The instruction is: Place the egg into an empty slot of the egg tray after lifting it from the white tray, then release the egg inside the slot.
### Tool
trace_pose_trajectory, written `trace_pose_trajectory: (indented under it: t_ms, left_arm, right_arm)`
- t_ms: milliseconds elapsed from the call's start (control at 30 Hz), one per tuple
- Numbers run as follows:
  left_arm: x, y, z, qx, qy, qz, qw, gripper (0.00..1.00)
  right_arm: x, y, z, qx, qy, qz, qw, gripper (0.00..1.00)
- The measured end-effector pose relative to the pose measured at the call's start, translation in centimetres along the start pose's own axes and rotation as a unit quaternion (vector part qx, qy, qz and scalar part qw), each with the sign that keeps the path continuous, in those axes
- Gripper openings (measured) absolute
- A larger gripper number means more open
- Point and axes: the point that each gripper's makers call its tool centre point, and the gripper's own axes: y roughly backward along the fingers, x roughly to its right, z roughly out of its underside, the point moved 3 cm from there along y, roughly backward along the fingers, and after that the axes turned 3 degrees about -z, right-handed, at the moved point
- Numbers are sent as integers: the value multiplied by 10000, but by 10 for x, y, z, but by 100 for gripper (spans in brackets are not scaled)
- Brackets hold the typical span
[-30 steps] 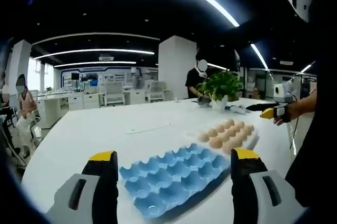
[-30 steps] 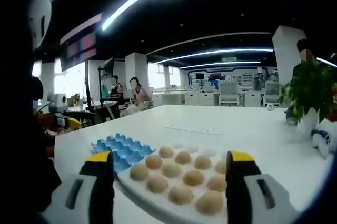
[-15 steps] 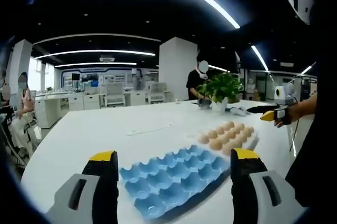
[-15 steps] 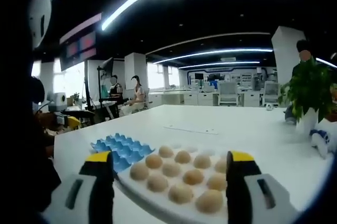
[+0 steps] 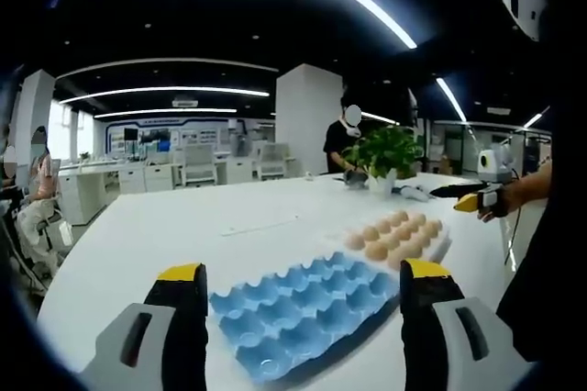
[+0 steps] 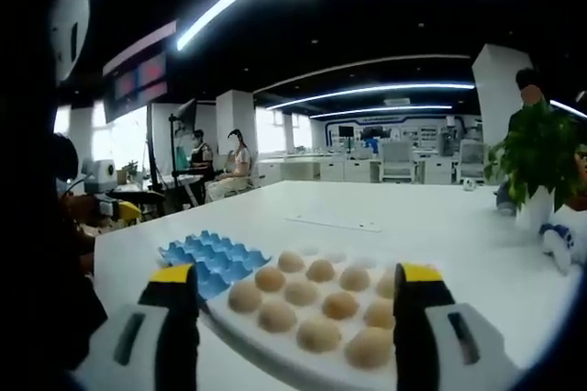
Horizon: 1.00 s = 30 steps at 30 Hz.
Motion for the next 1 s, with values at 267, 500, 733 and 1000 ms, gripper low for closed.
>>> trace_pose_trajectory:
  t_ms: [267, 500, 733, 1000]
  left_arm:
    - [-1, 1, 0, 4, -4, -23, 10000, 88]
    - [-2, 1, 0, 23, -34, -41, 10000, 88]
    - [-1, 1, 3, -48, -15, -11, 10000, 88]
    - [-2, -1, 5, -90, 52, -38, 9999, 87]
  right_arm:
    - [-1, -1, 4, -104, -64, -9, 9999, 89]
    - [-1, -3, 9, -176, -348, -67, 9992, 88]
    - [-4, -4, 14, -240, -410, -58, 9989, 87]
    - [-12, -8, 24, -494, -553, -215, 9970, 83]
